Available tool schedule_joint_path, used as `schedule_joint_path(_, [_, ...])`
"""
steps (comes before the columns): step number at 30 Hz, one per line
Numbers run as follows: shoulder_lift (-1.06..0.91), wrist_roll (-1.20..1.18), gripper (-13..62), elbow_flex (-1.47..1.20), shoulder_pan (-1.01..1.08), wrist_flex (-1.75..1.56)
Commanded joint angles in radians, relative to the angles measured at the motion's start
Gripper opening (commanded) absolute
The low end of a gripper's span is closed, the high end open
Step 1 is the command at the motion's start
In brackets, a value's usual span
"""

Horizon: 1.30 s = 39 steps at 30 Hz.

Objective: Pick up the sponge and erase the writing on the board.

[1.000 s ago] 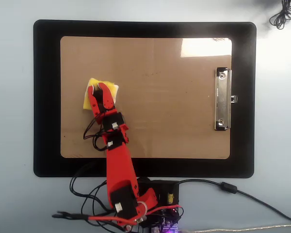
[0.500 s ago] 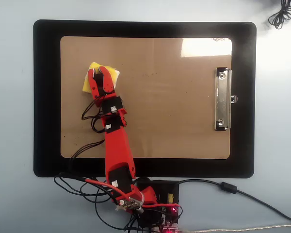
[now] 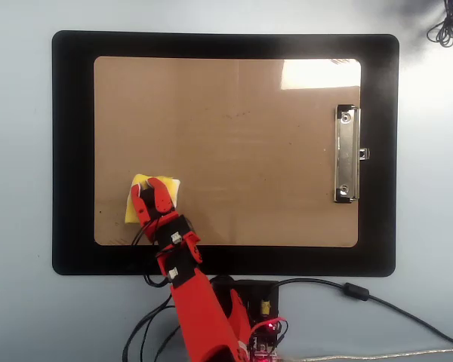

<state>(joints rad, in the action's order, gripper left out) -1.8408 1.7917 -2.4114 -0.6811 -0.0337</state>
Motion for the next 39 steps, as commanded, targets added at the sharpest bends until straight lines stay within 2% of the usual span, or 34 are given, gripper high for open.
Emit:
schedule_joint_path(1, [-0.101,0.055,-8.1,0.023,-0.063,0.048])
schedule_joint_path(10, [-0.092,0.089,-8.0,0.051,-0.195,0.078])
schedule_joint_path(29, [0.218,0.086,-7.6,0.273,-0.216,0.04])
schedule_joint_path(30, [0.219,0.086,-5.3,0.273,-0.216,0.035])
schedule_joint_path(34, [0.212,0.078,27.2,0.273,-0.239,0.041])
schedule_joint_path(35, [0.199,0.077,31.7,0.273,-0.247,0.044])
schedule_joint_path(39, [0.077,0.078,33.1,0.264,-0.249,0.087])
